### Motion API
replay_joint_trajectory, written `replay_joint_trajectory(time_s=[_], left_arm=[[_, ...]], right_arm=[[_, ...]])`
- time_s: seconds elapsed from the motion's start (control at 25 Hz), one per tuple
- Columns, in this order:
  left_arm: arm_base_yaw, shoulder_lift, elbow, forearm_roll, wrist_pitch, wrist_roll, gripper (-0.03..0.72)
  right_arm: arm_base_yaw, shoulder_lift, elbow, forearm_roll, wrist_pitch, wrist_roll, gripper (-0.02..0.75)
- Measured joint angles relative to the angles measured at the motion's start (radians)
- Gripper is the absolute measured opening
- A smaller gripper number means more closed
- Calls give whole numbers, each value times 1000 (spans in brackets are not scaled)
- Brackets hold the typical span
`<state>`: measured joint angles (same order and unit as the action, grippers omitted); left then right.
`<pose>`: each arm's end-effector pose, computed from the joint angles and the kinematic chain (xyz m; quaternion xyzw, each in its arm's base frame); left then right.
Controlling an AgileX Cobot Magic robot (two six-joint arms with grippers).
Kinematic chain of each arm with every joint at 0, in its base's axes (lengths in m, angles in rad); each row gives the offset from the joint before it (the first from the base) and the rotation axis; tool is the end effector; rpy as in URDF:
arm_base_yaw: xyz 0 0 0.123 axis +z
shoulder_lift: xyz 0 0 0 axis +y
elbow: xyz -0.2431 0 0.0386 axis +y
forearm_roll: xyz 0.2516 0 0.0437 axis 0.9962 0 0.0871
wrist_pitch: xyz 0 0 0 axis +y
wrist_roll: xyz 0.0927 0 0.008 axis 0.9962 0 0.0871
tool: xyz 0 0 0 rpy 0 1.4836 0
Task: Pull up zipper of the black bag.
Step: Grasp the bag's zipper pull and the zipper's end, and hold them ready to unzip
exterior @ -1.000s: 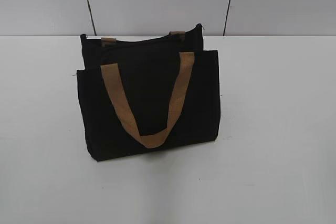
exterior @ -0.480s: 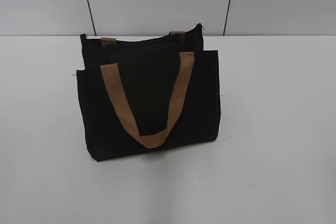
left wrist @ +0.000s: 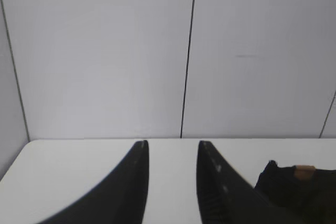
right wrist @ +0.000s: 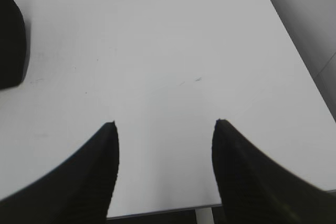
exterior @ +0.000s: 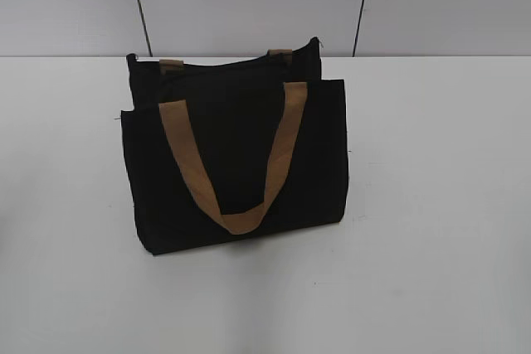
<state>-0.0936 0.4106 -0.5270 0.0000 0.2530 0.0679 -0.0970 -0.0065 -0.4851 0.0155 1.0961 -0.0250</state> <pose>0.1297 -0.0122 0.3234 0.0584 0.7220 -0.0089 0.6894 0.0386 -0.0025 0.2712 0.0307 0.8639 -0.0229 0.5022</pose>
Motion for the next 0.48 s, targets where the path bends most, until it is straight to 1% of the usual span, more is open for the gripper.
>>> replay_joint_trajectory(time_s=[0.16, 0.24, 0.32, 0.48], left_arm=[[-51, 99, 154, 0, -277, 1, 242], [-72, 159, 222, -12, -379, -4, 246], [-83, 226, 249, -12, -426, -17, 248], [-88, 339, 257, -12, -464, -38, 249]], right_arm=[[0, 0, 0, 0, 0, 0, 444], [0, 0, 0, 0, 0, 0, 444], [0, 0, 0, 0, 0, 0, 444], [0, 0, 0, 0, 0, 0, 444]])
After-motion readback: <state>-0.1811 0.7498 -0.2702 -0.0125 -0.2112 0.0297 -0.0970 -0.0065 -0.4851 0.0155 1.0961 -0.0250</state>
